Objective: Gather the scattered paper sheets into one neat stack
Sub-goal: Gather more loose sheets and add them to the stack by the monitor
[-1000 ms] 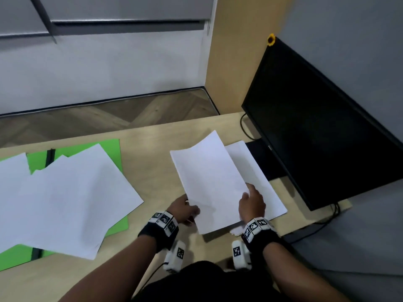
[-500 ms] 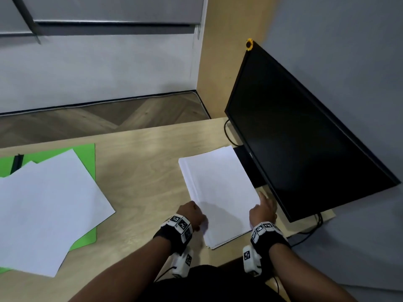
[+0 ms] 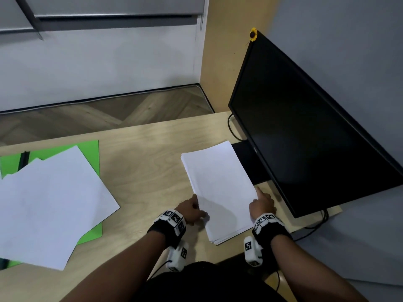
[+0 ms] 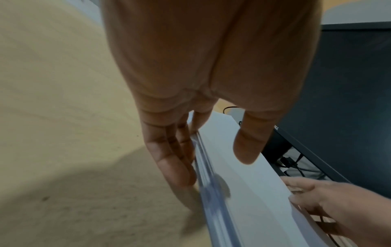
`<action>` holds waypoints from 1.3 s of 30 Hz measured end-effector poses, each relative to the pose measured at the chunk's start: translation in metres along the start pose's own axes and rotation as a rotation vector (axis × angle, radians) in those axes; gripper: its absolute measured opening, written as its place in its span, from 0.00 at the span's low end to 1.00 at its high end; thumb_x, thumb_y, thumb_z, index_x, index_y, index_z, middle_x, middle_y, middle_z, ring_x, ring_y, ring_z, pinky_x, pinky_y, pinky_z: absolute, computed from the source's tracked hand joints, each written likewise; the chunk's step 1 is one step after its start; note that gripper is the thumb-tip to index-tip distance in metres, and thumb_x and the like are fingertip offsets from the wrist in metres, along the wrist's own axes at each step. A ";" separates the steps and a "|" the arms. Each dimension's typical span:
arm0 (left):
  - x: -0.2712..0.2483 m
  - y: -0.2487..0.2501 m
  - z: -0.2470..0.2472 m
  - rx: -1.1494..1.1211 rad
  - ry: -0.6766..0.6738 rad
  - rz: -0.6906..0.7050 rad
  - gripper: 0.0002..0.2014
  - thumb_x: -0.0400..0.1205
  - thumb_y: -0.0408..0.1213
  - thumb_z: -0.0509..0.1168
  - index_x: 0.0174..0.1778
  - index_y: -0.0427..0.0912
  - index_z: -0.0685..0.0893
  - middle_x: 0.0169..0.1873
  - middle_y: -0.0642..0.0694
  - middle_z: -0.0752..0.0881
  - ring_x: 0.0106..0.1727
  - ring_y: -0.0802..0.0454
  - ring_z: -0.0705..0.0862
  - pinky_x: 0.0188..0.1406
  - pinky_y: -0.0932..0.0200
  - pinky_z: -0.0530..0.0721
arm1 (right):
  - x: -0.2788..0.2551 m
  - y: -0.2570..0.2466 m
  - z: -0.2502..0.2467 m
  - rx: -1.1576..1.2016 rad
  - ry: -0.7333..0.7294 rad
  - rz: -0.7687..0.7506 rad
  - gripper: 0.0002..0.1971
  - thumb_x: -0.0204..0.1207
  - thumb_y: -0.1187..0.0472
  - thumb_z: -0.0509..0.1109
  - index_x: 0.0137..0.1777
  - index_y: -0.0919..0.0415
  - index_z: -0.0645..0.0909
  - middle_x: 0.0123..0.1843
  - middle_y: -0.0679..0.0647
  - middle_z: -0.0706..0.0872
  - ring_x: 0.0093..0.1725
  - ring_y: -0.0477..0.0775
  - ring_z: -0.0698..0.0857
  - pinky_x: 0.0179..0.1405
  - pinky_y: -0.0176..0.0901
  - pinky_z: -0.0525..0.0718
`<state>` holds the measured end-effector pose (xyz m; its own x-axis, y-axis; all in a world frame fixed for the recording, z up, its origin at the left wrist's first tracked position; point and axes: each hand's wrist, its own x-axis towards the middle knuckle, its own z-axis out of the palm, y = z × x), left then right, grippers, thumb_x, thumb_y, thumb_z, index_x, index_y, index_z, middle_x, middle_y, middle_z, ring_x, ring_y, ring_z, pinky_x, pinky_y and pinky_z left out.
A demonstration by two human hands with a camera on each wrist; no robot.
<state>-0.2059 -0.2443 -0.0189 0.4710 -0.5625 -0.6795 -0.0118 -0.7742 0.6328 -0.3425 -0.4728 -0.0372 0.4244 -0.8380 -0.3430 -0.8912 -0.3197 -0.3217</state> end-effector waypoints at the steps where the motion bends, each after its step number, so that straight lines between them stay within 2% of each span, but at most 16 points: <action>1: -0.001 -0.004 -0.001 -0.010 0.017 0.005 0.26 0.71 0.50 0.74 0.62 0.47 0.74 0.53 0.41 0.87 0.47 0.40 0.90 0.41 0.46 0.90 | -0.004 -0.003 0.000 -0.017 0.045 0.001 0.30 0.80 0.62 0.60 0.81 0.42 0.63 0.78 0.52 0.71 0.73 0.60 0.72 0.70 0.54 0.72; 4: -0.004 -0.025 -0.010 -0.068 0.131 -0.023 0.24 0.73 0.49 0.74 0.60 0.46 0.76 0.51 0.42 0.87 0.48 0.42 0.88 0.46 0.46 0.90 | -0.023 -0.022 0.006 0.039 0.187 -0.041 0.31 0.80 0.61 0.63 0.83 0.49 0.61 0.82 0.53 0.67 0.78 0.59 0.66 0.75 0.57 0.67; 7: -0.015 -0.054 -0.031 -0.052 0.266 -0.053 0.25 0.77 0.48 0.73 0.70 0.48 0.79 0.58 0.45 0.88 0.59 0.45 0.86 0.57 0.57 0.82 | -0.045 -0.044 0.022 0.124 0.238 -0.185 0.30 0.76 0.62 0.67 0.80 0.51 0.67 0.78 0.54 0.73 0.77 0.59 0.68 0.73 0.58 0.69; 9: -0.028 -0.078 -0.052 -0.023 0.357 -0.058 0.19 0.78 0.45 0.72 0.65 0.48 0.84 0.55 0.47 0.89 0.60 0.47 0.86 0.56 0.63 0.78 | -0.061 -0.061 0.036 0.159 0.217 -0.284 0.29 0.74 0.61 0.68 0.76 0.49 0.69 0.74 0.52 0.77 0.74 0.57 0.70 0.70 0.56 0.72; 11: -0.044 -0.101 -0.073 -0.037 0.454 -0.066 0.13 0.77 0.42 0.72 0.58 0.48 0.87 0.49 0.47 0.91 0.56 0.48 0.87 0.51 0.65 0.77 | -0.076 -0.077 0.050 0.173 0.176 -0.373 0.28 0.72 0.59 0.69 0.73 0.48 0.71 0.70 0.49 0.79 0.73 0.54 0.71 0.68 0.54 0.73; 15: -0.079 -0.155 -0.116 -0.045 0.653 -0.138 0.07 0.79 0.41 0.71 0.51 0.48 0.89 0.45 0.46 0.91 0.52 0.46 0.87 0.50 0.62 0.79 | -0.112 -0.111 0.078 0.189 0.112 -0.528 0.25 0.70 0.57 0.71 0.68 0.45 0.74 0.65 0.45 0.78 0.71 0.50 0.73 0.66 0.53 0.76; 18: -0.101 -0.197 -0.142 -0.020 0.742 -0.209 0.07 0.77 0.46 0.72 0.50 0.52 0.89 0.47 0.47 0.90 0.56 0.44 0.85 0.56 0.54 0.83 | -0.132 -0.131 0.100 0.189 0.017 -0.590 0.22 0.69 0.55 0.71 0.64 0.40 0.76 0.58 0.29 0.74 0.68 0.45 0.77 0.66 0.50 0.78; 21: -0.121 -0.230 -0.156 0.070 0.799 -0.311 0.08 0.77 0.48 0.69 0.50 0.55 0.88 0.53 0.47 0.86 0.62 0.41 0.79 0.58 0.50 0.80 | -0.148 -0.150 0.120 0.213 -0.090 -0.659 0.21 0.68 0.56 0.73 0.62 0.42 0.79 0.53 0.18 0.66 0.65 0.48 0.81 0.65 0.53 0.81; 23: -0.134 -0.249 -0.165 0.088 0.884 -0.365 0.09 0.77 0.48 0.70 0.52 0.54 0.88 0.57 0.45 0.84 0.63 0.38 0.76 0.58 0.49 0.79 | -0.162 -0.165 0.130 0.178 -0.139 -0.653 0.20 0.70 0.55 0.73 0.63 0.44 0.80 0.54 0.22 0.70 0.66 0.49 0.80 0.67 0.52 0.80; 25: -0.146 -0.266 -0.172 0.058 0.957 -0.429 0.15 0.75 0.49 0.72 0.56 0.52 0.87 0.63 0.43 0.81 0.66 0.36 0.75 0.60 0.47 0.77 | -0.175 -0.180 0.136 0.114 -0.180 -0.649 0.20 0.73 0.54 0.73 0.66 0.46 0.80 0.60 0.36 0.78 0.69 0.50 0.76 0.70 0.48 0.76; 27: -0.156 -0.285 -0.177 0.008 1.028 -0.494 0.24 0.73 0.50 0.74 0.64 0.46 0.82 0.68 0.39 0.77 0.71 0.35 0.71 0.65 0.43 0.74 | -0.187 -0.198 0.142 0.075 -0.224 -0.655 0.21 0.73 0.53 0.72 0.67 0.48 0.80 0.65 0.45 0.81 0.70 0.51 0.73 0.71 0.44 0.73; 29: -0.166 -0.302 -0.183 -0.089 1.096 -0.575 0.37 0.71 0.54 0.75 0.74 0.42 0.74 0.76 0.36 0.70 0.77 0.34 0.65 0.71 0.40 0.70 | -0.199 -0.217 0.150 0.077 -0.259 -0.656 0.21 0.73 0.53 0.72 0.67 0.49 0.80 0.65 0.47 0.81 0.70 0.51 0.73 0.68 0.41 0.72; 31: -0.173 -0.317 -0.192 -0.171 1.068 -0.693 0.49 0.70 0.61 0.73 0.81 0.40 0.62 0.82 0.37 0.61 0.81 0.35 0.59 0.74 0.38 0.67 | -0.208 -0.238 0.157 0.091 -0.259 -0.658 0.21 0.73 0.54 0.73 0.67 0.50 0.81 0.65 0.48 0.81 0.70 0.52 0.74 0.67 0.39 0.70; 33: -0.181 -0.332 -0.206 -0.220 1.040 -0.777 0.56 0.69 0.67 0.71 0.84 0.39 0.53 0.84 0.38 0.55 0.83 0.36 0.55 0.77 0.38 0.63 | -0.217 -0.262 0.166 0.082 -0.253 -0.667 0.22 0.72 0.53 0.74 0.67 0.51 0.82 0.66 0.49 0.82 0.70 0.53 0.74 0.67 0.39 0.70; 36: -0.195 -0.352 -0.228 -0.231 1.030 -0.769 0.57 0.71 0.69 0.68 0.85 0.38 0.51 0.85 0.38 0.51 0.85 0.37 0.50 0.80 0.38 0.57 | -0.228 -0.298 0.179 0.034 -0.246 -0.661 0.23 0.72 0.49 0.73 0.68 0.50 0.81 0.69 0.51 0.80 0.71 0.54 0.73 0.68 0.42 0.71; 39: -0.213 -0.383 -0.249 -0.122 0.959 -0.751 0.56 0.70 0.72 0.66 0.85 0.40 0.52 0.86 0.39 0.47 0.86 0.38 0.46 0.82 0.38 0.54 | -0.239 -0.328 0.198 -0.093 -0.278 -0.653 0.36 0.71 0.40 0.71 0.78 0.50 0.71 0.78 0.56 0.71 0.77 0.58 0.65 0.74 0.49 0.69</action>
<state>-0.0822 0.2443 -0.0242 0.7848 0.4934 -0.3749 0.6012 -0.7530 0.2674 -0.1202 -0.0801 -0.0242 0.8901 -0.3227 -0.3218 -0.4455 -0.7646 -0.4658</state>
